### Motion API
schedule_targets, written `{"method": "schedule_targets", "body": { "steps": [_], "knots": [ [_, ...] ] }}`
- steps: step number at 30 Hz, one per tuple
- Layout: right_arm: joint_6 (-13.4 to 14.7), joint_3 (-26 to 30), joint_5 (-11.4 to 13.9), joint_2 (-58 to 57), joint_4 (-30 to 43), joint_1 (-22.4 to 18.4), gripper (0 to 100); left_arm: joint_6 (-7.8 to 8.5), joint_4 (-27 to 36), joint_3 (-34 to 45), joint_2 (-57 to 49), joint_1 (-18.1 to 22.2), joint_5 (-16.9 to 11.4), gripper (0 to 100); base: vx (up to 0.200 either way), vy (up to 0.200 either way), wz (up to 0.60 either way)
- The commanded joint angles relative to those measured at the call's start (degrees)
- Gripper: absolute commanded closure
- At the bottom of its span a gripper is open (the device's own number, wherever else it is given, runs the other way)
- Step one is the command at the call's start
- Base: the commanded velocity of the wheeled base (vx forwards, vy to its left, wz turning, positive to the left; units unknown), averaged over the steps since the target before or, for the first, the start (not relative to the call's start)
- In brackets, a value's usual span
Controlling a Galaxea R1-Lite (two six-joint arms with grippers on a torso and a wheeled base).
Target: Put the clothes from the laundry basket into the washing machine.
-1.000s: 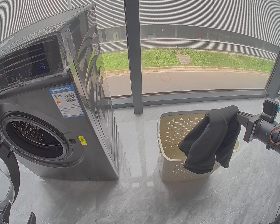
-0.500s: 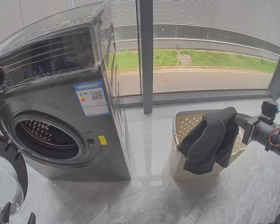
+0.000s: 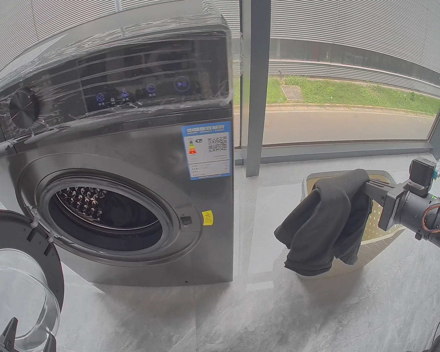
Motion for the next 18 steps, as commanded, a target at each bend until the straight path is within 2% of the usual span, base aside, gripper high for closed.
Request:
{"method": "schedule_targets", "body": {
  "steps": [1, 9, 18],
  "knots": [
    [0.0, 0.0, 0.0, 0.0, 0.0, 0.8, 100, -0.03, 0.0, 0.9, -0.8, 0.0, 0.0, 0, 0.000, 0.000, 0.00],
    [0.0, 0.0, 0.1, 0.0, 0.0, 0.9, 100, 0.32, 0.0, 0.9, -0.8, 0.0, 0.0, 0, 0.000, 0.000, 0.00],
    [0.0, 0.2, 0.1, 0.1, 0.0, 1.4, 100, 0.32, 0.0, 0.9, -0.8, 0.0, 0.0, 0, -0.200, 0.000, 0.00]
  ]
}}
